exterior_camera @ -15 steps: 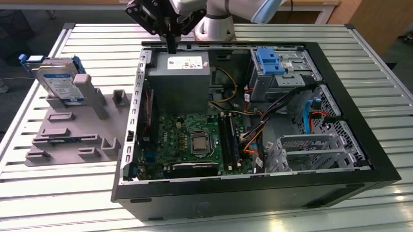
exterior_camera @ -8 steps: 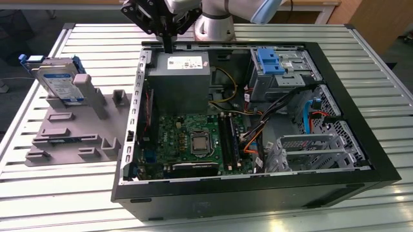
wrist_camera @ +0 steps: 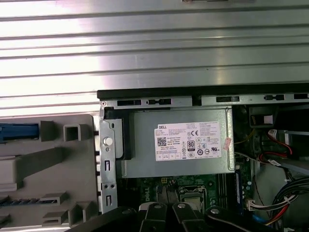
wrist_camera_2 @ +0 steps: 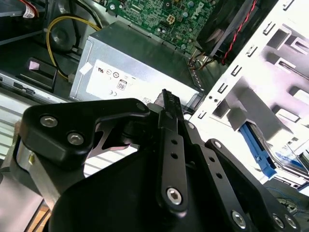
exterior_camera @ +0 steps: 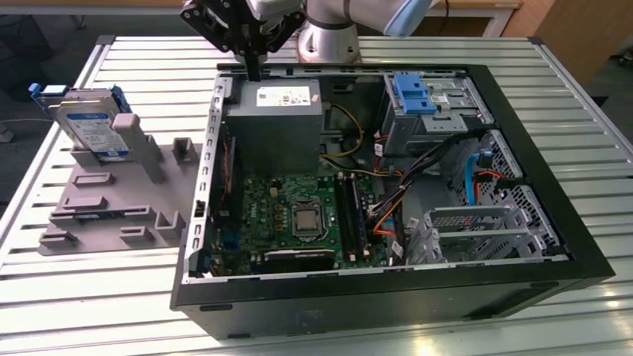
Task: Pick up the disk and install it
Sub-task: 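Reach for the disk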
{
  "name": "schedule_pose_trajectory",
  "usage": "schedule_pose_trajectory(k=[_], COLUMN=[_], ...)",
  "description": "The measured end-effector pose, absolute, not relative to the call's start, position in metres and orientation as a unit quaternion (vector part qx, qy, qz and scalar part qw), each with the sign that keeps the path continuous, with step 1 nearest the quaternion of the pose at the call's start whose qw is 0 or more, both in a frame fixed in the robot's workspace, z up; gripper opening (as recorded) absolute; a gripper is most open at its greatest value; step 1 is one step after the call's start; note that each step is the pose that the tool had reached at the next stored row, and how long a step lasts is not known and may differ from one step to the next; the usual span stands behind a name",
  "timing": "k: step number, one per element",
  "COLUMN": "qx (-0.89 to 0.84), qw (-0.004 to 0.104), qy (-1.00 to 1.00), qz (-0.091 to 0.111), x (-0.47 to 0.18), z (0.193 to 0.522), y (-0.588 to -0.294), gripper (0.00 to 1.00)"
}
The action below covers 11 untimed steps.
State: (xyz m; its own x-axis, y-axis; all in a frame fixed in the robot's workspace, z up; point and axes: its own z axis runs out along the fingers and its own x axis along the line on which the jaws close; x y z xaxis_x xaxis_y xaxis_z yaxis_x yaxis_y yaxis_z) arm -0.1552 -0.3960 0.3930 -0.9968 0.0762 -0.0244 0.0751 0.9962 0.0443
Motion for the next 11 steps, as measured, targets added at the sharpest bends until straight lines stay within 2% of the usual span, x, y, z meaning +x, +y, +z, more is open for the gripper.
schedule_pose_trajectory(k=[11], qx=[0.038], qw=[0.013], qy=[0.999], qz=[0.022], x=[-0.1596], z=[0.393], y=[-0.3959], gripper=[0.11])
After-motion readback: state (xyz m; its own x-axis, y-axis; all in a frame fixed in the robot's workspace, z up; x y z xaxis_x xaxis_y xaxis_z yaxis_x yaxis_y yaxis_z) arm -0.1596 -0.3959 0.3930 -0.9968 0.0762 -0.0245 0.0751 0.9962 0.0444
